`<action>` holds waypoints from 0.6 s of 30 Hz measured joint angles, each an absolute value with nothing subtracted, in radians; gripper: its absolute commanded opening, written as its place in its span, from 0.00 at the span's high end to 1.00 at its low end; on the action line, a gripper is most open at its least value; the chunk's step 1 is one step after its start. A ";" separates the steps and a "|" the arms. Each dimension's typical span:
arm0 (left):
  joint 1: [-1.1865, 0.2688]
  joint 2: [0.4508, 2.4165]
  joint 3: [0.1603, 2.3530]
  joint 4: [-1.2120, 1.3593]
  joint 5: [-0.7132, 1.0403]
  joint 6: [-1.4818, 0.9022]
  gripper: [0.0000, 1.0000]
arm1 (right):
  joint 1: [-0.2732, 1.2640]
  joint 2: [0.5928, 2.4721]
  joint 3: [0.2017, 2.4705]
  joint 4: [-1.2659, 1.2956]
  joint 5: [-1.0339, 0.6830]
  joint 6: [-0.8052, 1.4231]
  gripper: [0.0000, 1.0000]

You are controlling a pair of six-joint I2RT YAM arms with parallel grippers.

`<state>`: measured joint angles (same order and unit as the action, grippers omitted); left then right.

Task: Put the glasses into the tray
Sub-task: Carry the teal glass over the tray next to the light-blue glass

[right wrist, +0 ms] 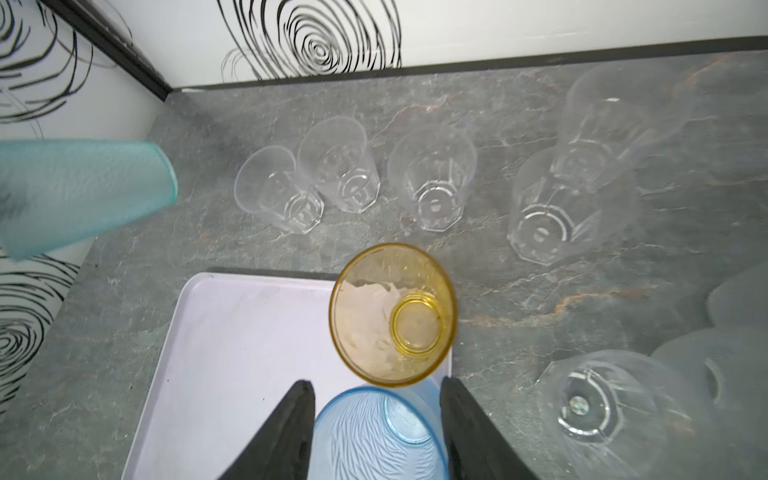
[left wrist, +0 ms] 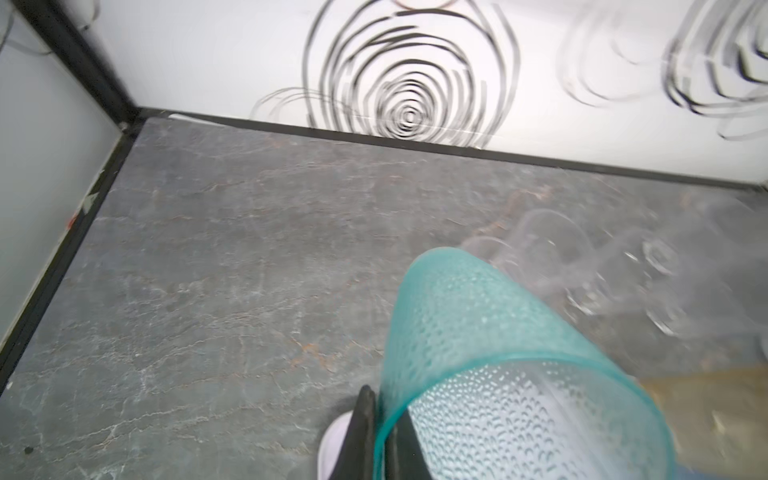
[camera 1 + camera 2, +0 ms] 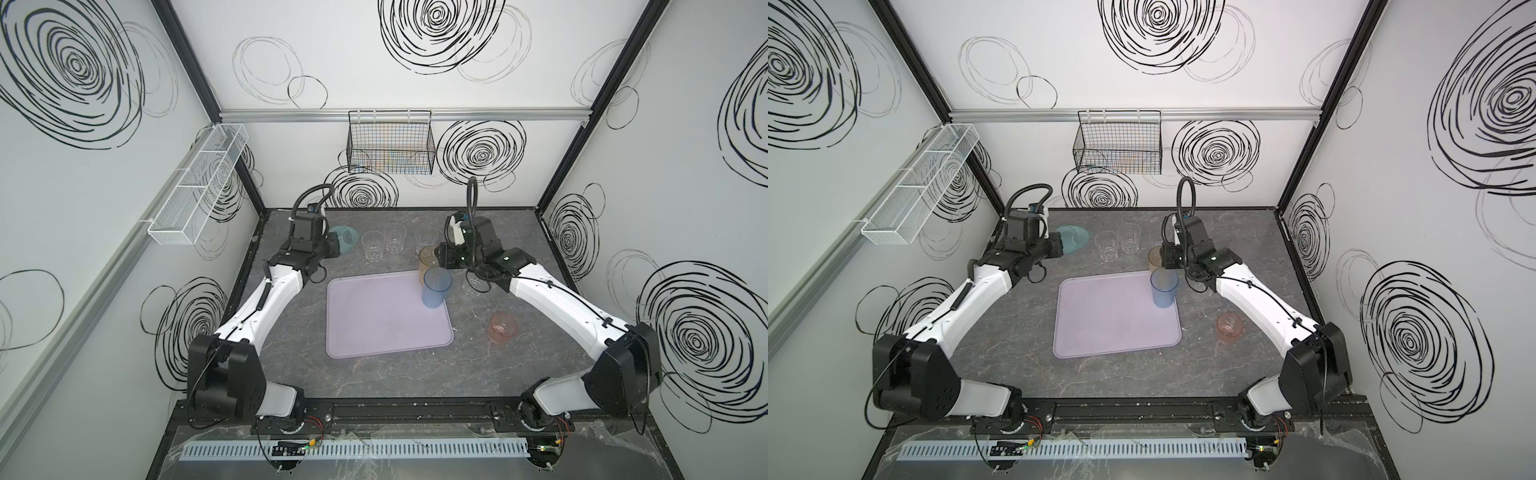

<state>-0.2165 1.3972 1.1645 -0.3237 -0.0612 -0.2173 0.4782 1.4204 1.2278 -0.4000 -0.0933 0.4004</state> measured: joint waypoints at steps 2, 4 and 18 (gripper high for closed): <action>-0.296 1.372 1.176 -0.390 -0.052 -0.191 1.00 | 0.444 1.394 1.228 -0.398 -0.094 0.398 0.47; -0.375 1.359 1.172 -0.471 -0.038 -0.170 1.00 | 0.409 1.370 1.228 -0.397 -0.095 0.395 0.47; -0.731 1.398 1.048 -0.587 0.117 -0.234 1.00 | 0.342 1.351 1.201 -0.391 -0.130 0.393 0.48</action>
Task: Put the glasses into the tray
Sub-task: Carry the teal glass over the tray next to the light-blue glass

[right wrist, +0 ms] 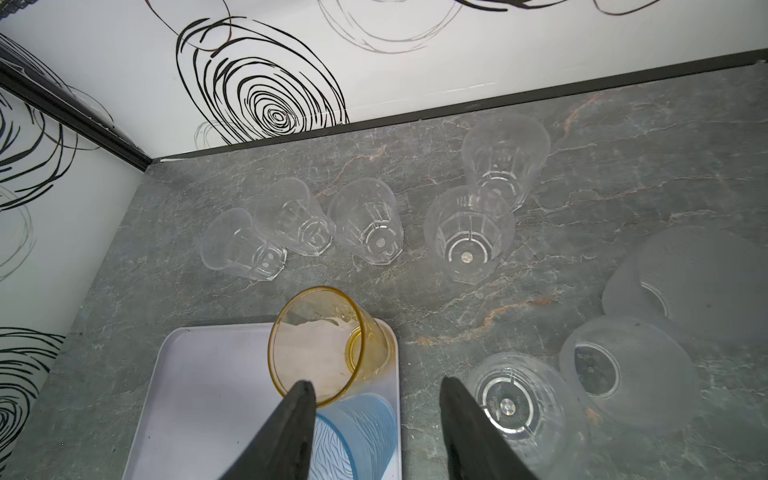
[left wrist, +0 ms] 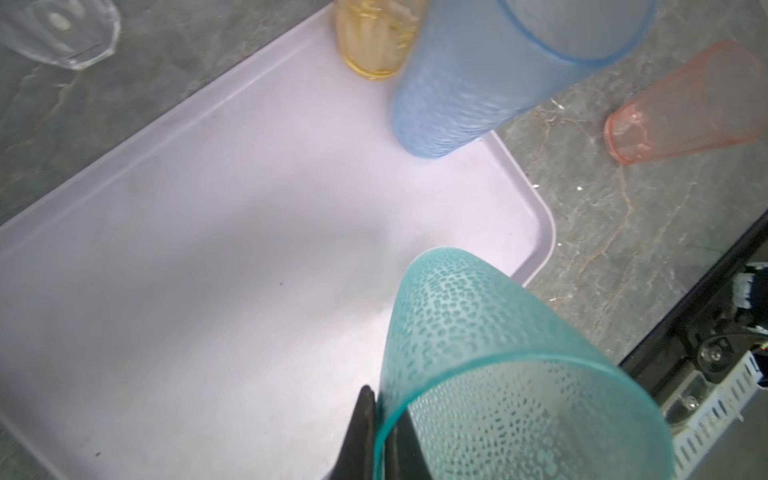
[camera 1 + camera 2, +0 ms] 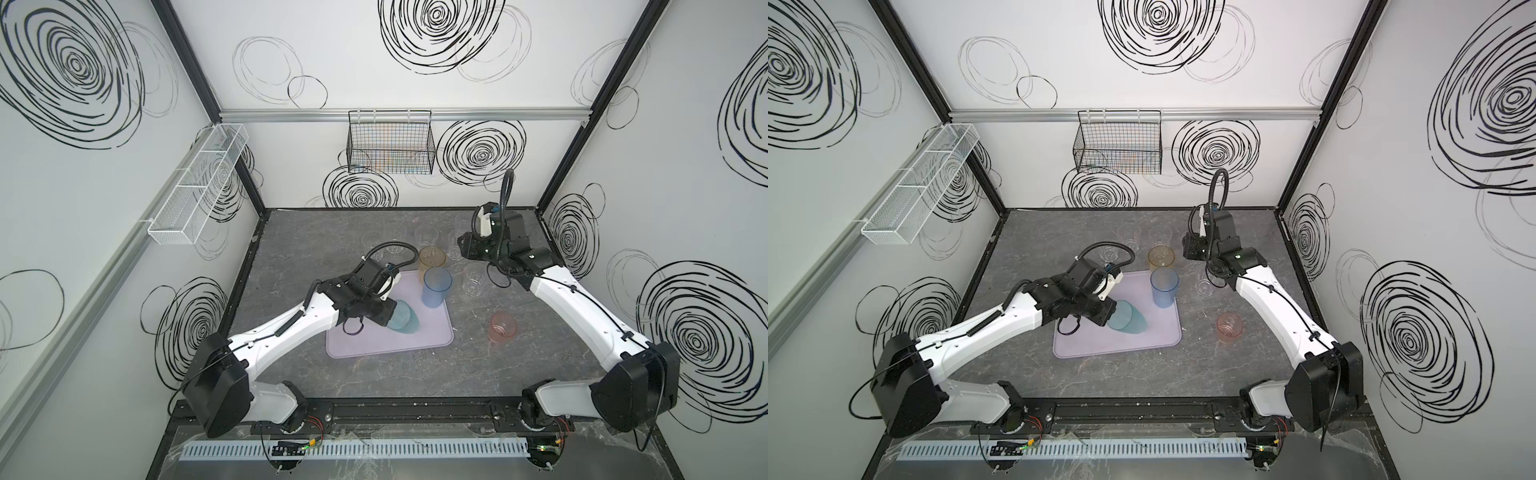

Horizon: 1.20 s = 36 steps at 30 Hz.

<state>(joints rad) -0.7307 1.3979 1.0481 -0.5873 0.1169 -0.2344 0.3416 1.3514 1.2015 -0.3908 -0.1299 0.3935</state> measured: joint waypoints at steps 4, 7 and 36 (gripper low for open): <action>-0.785 1.520 1.111 -0.559 0.118 -0.237 1.00 | 0.342 1.351 1.198 -0.390 -0.130 0.393 0.48; -0.818 1.602 1.158 -0.559 0.115 -0.239 1.00 | 0.340 1.350 1.189 -0.391 -0.130 0.393 0.48; -0.903 1.810 1.472 -0.663 0.054 -0.231 1.00 | 0.326 1.350 1.176 -0.389 -0.136 0.393 0.47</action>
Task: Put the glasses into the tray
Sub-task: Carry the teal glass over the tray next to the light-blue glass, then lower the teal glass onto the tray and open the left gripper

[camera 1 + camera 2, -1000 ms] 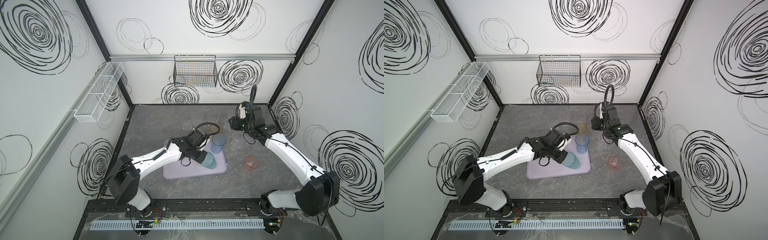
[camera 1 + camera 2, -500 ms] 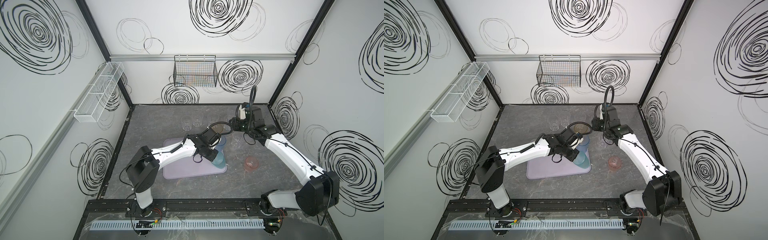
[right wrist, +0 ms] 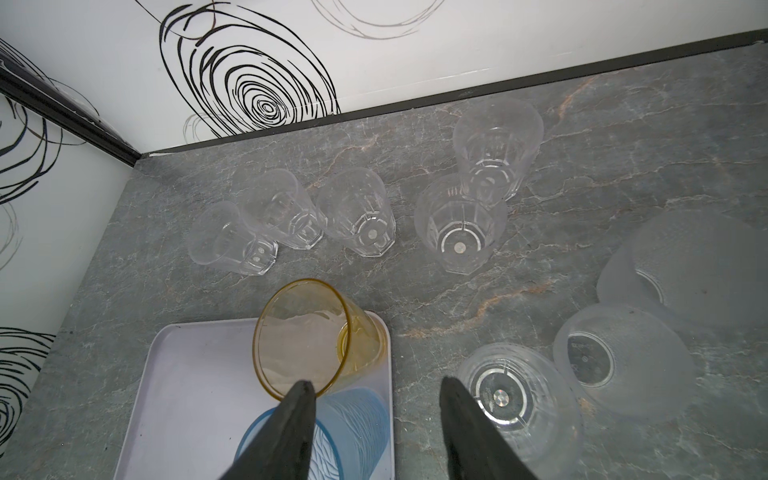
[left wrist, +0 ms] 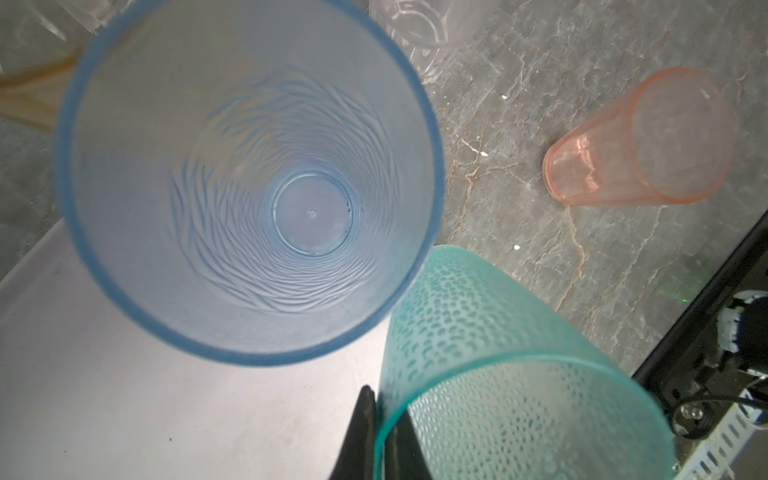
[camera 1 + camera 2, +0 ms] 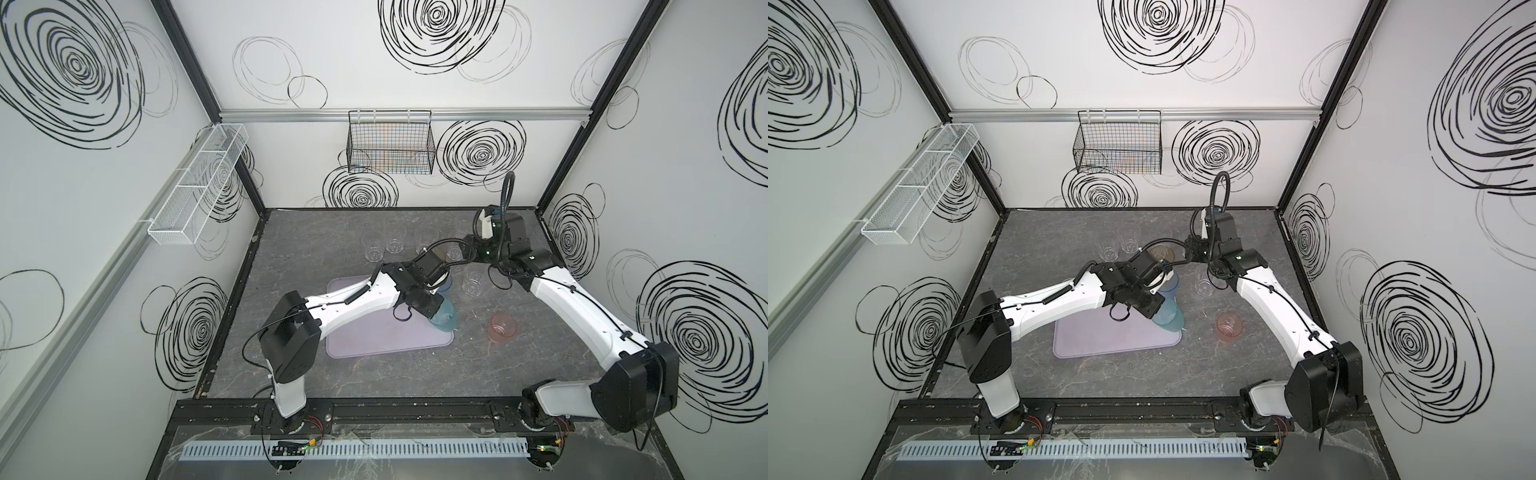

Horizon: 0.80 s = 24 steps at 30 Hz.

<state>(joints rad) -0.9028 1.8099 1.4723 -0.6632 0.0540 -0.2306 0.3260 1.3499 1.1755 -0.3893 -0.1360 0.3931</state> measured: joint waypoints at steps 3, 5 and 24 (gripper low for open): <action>-0.905 1.810 1.472 -0.696 0.034 -0.224 1.00 | 0.326 1.350 1.173 -0.387 -0.137 0.393 0.47; -0.905 1.810 1.472 -0.713 0.020 -0.218 1.00 | 0.326 1.350 1.169 -0.384 -0.139 0.393 0.48; -0.902 1.881 1.538 -0.736 -0.011 -0.195 0.79 | 0.324 1.350 1.146 -0.364 -0.155 0.409 0.48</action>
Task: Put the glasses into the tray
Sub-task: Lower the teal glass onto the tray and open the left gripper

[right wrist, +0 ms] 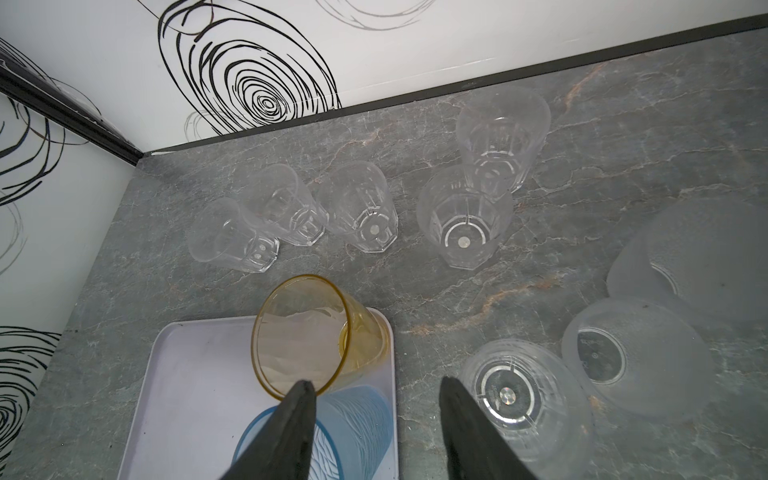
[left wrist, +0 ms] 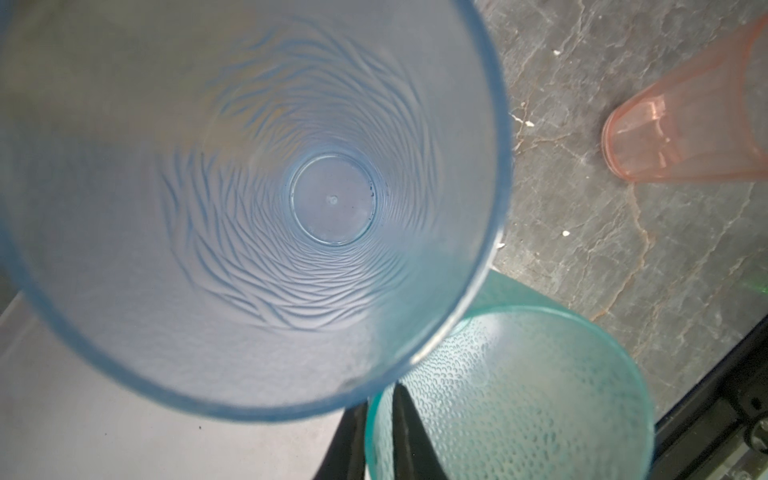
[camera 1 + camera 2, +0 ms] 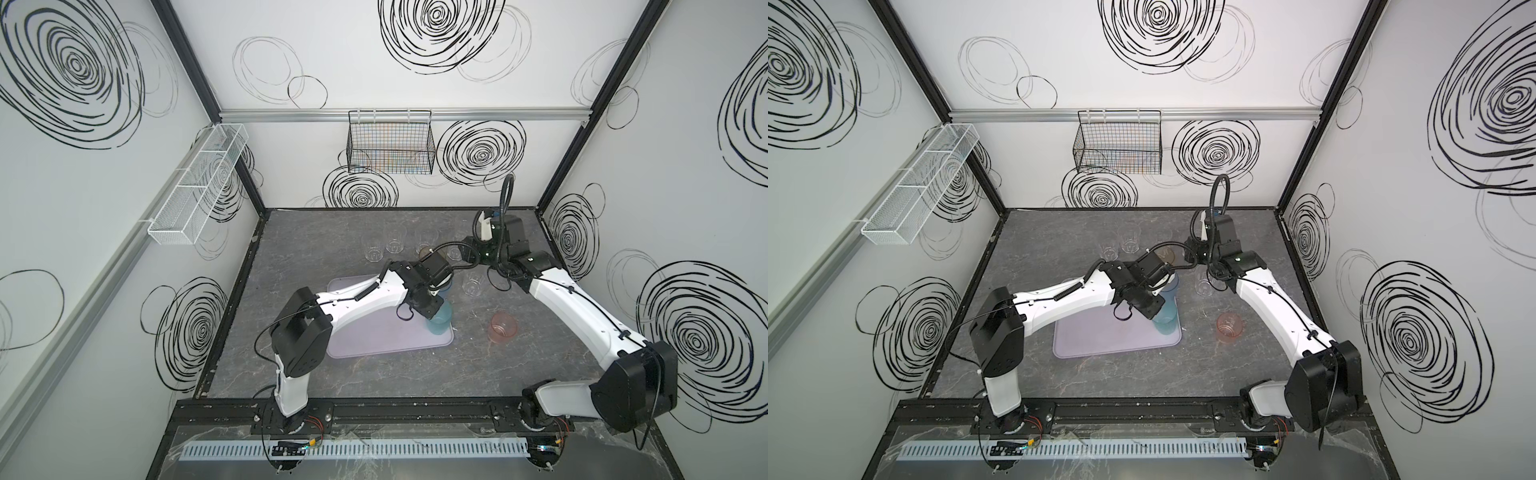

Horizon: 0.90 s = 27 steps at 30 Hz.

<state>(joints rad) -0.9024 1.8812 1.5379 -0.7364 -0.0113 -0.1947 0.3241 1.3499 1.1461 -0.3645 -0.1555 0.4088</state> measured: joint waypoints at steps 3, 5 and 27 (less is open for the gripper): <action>-0.902 1.881 1.546 -0.735 -0.008 -0.196 0.78 | 0.324 1.350 1.139 -0.360 -0.158 0.411 0.48; -0.902 1.881 1.547 -0.733 -0.003 -0.196 0.75 | 0.324 1.349 1.135 -0.358 -0.158 0.412 0.48; -0.847 1.730 1.444 -0.617 0.116 -0.252 0.68 | 0.355 1.363 1.118 -0.340 -0.173 0.427 0.48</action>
<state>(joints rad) -0.8474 1.7302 1.4445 -0.6174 0.1162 -0.2523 0.3553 1.3628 1.1179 -0.3401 -0.1730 0.4267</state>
